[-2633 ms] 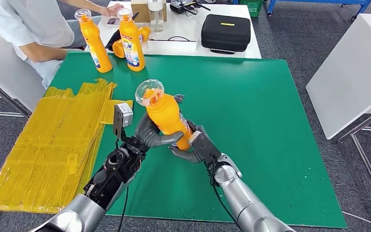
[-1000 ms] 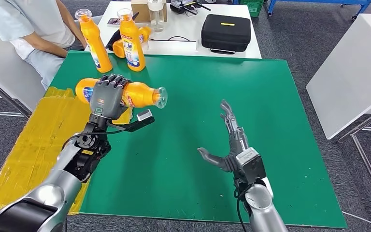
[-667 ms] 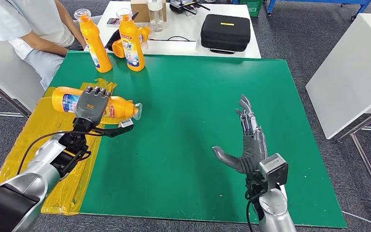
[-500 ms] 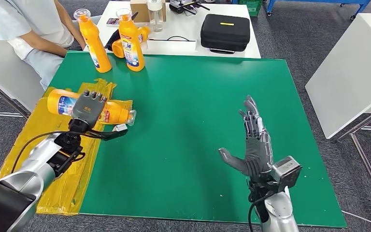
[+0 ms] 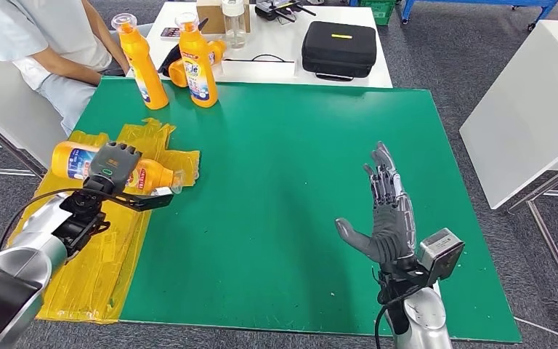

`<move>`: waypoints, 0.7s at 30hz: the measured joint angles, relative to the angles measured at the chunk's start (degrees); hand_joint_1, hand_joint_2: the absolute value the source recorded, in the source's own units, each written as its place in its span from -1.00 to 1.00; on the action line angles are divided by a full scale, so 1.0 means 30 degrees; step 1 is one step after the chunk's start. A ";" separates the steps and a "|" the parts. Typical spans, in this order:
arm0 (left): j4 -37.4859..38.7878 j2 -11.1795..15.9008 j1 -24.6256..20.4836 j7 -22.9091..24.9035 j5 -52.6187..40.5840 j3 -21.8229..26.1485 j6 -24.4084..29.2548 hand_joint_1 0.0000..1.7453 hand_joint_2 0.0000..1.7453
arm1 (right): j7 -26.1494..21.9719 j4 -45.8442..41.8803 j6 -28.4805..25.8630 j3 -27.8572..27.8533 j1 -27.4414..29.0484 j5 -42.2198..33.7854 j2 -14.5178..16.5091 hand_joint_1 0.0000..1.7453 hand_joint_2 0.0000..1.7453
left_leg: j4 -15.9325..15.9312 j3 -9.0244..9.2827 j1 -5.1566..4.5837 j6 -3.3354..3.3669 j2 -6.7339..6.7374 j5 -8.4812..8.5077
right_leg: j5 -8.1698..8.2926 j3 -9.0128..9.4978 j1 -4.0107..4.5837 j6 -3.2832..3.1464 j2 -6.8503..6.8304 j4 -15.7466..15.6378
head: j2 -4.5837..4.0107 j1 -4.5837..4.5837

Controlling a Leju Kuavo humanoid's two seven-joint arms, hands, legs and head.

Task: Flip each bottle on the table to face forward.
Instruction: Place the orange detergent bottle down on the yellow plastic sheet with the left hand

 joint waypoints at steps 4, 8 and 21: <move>0.0177 -0.0351 0.0234 -0.0202 0.0370 0.0776 0.0133 -1.00 1.00 | 0.0120 0.0000 0.0000 -0.0073 -0.0048 0.0352 0.0178 -1.00 1.00 | 0.0000 -0.0004 -0.0002 0.0000 -0.0007 -0.0001 | -0.0001 0.0001 -0.0003 -0.0001 -0.0003 0.0000 | 0.0000 0.0002; 0.0293 -0.0744 0.0493 -0.0441 0.0645 0.1503 0.0120 -1.00 1.00 | 0.0144 0.0009 0.0002 -0.0076 -0.0123 0.0494 0.0317 -1.00 1.00 | 0.0000 -0.0007 -0.0003 0.0001 -0.0007 -0.0001 | -0.0001 0.0001 -0.0004 -0.0001 -0.0003 -0.0001 | 0.0000 0.0002; 0.0468 -0.1390 0.0612 -0.1903 0.1887 0.3494 -0.0353 -1.00 -1.00 | 0.0330 0.0415 0.0175 -0.0082 -0.0542 0.0775 0.0496 -1.00 1.00 | 0.0000 -0.0004 0.0000 -0.0001 -0.0006 0.0001 | 0.0001 0.0001 0.0000 0.0000 -0.0003 0.0000 | 0.0000 0.0002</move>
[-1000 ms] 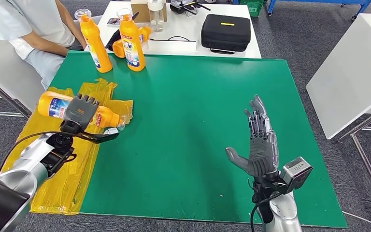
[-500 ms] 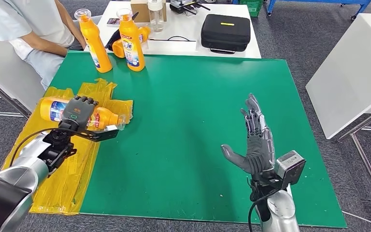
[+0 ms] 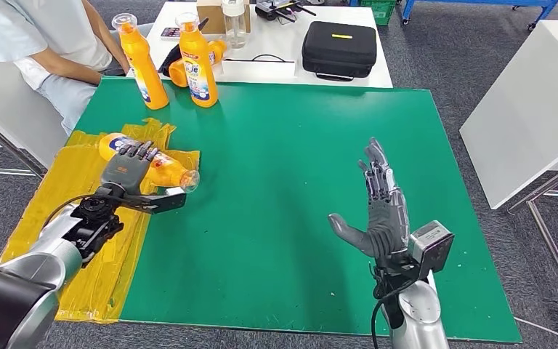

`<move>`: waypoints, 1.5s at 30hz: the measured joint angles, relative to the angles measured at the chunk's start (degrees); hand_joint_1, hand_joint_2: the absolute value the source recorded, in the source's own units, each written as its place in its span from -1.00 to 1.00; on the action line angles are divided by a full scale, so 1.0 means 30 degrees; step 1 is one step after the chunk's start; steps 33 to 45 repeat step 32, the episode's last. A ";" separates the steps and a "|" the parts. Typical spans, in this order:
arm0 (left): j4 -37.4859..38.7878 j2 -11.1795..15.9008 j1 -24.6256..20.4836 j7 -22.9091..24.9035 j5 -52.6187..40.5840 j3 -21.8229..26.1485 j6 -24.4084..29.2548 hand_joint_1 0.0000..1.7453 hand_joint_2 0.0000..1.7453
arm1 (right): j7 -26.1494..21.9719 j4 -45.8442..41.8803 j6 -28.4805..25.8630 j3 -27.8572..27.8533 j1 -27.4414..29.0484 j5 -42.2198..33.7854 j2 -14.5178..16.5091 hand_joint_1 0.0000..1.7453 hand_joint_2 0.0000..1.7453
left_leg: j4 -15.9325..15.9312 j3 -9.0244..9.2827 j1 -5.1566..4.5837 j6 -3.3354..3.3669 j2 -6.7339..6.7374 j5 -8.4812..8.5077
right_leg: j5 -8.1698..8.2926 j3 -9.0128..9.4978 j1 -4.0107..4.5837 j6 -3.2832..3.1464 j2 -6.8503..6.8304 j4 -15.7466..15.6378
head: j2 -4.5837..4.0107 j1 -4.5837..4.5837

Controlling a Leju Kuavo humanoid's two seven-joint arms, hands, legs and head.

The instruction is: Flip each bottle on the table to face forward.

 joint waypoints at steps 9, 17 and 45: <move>-0.0596 -0.0739 -0.0291 -0.1627 0.2865 0.3206 0.1369 -1.00 -1.00 | 0.0253 0.0024 -0.0823 -0.0007 -0.0320 0.1097 0.0291 -1.00 1.00 | 0.0003 0.0001 -0.0002 0.0001 -0.0007 0.0003 | 0.0001 -0.0002 -0.0002 0.0001 -0.0005 -0.0001 | 0.0000 0.0000; -0.2017 -0.1488 -0.0812 -0.4279 0.6262 0.7312 0.0896 -1.00 -1.00 | 0.0133 0.0007 -0.1699 -0.0020 -0.0324 0.1792 0.0395 -1.00 1.00 | 0.0003 0.0013 -0.0004 0.0000 0.0014 0.0002 | 0.0012 0.0002 -0.0001 -0.0007 -0.0001 -0.0001 | 0.0000 -0.0002; -0.4626 -0.2250 -0.0341 -0.8413 1.3059 0.9978 -0.2318 -1.00 1.00 | 0.0051 -0.0114 -0.3036 -0.0027 -0.0203 0.2692 0.0360 -1.00 -1.00 | 0.0005 0.0011 -0.0006 0.0000 0.0008 0.0004 | 0.0017 0.0004 -0.0004 -0.0015 -0.0003 -0.0002 | 0.0000 0.0001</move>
